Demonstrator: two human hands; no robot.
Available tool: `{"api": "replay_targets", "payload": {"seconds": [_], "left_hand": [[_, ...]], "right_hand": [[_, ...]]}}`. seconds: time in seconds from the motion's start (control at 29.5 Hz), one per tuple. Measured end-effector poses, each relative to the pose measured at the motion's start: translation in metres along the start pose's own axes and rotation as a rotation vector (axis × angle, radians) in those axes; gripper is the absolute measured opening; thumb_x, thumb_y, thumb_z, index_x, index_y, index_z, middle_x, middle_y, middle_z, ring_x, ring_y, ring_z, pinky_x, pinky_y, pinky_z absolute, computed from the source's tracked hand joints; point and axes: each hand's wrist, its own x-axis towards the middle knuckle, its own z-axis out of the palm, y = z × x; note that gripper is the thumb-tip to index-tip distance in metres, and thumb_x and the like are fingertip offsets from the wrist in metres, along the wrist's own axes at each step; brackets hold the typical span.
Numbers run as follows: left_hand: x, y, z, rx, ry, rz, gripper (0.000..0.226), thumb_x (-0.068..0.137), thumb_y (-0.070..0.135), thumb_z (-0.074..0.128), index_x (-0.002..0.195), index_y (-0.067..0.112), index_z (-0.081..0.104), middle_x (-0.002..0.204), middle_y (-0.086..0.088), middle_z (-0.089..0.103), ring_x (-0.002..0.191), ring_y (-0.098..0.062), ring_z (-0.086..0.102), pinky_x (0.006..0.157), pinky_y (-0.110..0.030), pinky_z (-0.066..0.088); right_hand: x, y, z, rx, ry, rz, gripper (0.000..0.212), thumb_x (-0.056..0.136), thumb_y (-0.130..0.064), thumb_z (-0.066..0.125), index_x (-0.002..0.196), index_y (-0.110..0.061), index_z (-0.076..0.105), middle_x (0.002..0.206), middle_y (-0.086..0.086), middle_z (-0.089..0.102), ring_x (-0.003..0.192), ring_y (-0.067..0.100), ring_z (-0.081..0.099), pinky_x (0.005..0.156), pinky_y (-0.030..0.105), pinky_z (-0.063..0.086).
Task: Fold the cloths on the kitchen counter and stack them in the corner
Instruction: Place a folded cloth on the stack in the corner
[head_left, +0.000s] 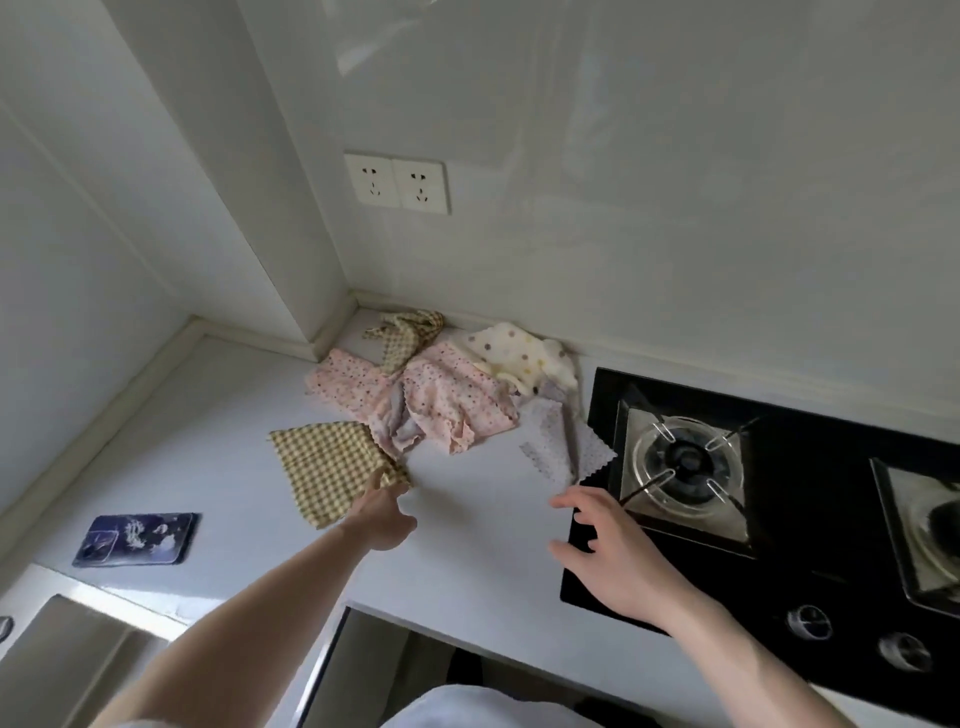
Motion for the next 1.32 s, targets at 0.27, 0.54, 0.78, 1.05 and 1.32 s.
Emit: {"api": "replay_targets", "payload": {"seconds": [0.27, 0.54, 0.78, 1.05, 1.32], "left_hand": [[-0.009, 0.0, -0.027, -0.118, 0.278, 0.273, 0.054, 0.09, 0.019, 0.066, 0.144, 0.017, 0.057, 0.151, -0.003, 0.052, 0.135, -0.023, 0.053, 0.11, -0.029, 0.038], [-0.088, 0.008, -0.094, -0.668, 0.444, 0.468, 0.008, 0.089, 0.02, 0.08, 0.094, 0.025, 0.082, 0.092, 0.014, 0.079, 0.084, -0.003, 0.075, 0.081, -0.027, 0.062], [-0.136, 0.025, -0.121, -0.794, 0.211, 0.619, 0.018, 0.094, 0.01, 0.071, 0.103, 0.025, 0.073, 0.097, 0.007, 0.074, 0.073, -0.021, 0.07, 0.061, -0.025, 0.052], [-0.145, 0.03, -0.118, -0.749, 0.018, 0.782, 0.029, 0.1, 0.003, 0.06, 0.113, 0.025, 0.075, 0.112, 0.001, 0.076, 0.101, -0.023, 0.072, 0.09, -0.039, 0.057], [-0.129, 0.02, -0.12, -0.687, 0.245, 0.681, 0.008, 0.089, 0.018, 0.079, 0.093, 0.024, 0.076, 0.092, 0.006, 0.074, 0.082, -0.015, 0.066, 0.076, -0.028, 0.056]], "right_hand": [[-0.015, -0.005, 0.022, 0.06, 0.14, 0.077, 0.041, 0.092, -0.036, 0.068, 0.13, -0.043, 0.054, 0.143, -0.028, 0.036, 0.129, -0.002, 0.048, 0.103, 0.024, 0.047], [0.002, -0.032, 0.045, 0.097, 0.129, 0.057, 0.04, 0.092, -0.034, 0.068, 0.128, -0.045, 0.053, 0.138, -0.025, 0.043, 0.125, -0.002, 0.051, 0.102, 0.027, 0.047], [0.021, -0.062, 0.059, 0.138, 0.148, 0.016, 0.063, 0.091, -0.04, 0.07, 0.145, -0.046, 0.039, 0.147, -0.027, 0.039, 0.134, -0.001, 0.043, 0.112, 0.033, 0.042], [0.039, -0.065, 0.064, 0.049, 0.083, 0.036, 0.039, 0.081, -0.043, 0.079, 0.117, -0.04, 0.065, 0.139, -0.022, 0.055, 0.131, -0.004, 0.046, 0.112, 0.023, 0.035], [0.033, -0.053, 0.061, 0.09, 0.174, 0.093, 0.011, 0.092, -0.029, 0.069, 0.089, -0.022, 0.06, 0.084, -0.006, 0.071, 0.077, 0.005, 0.065, 0.066, 0.024, 0.048]]}}
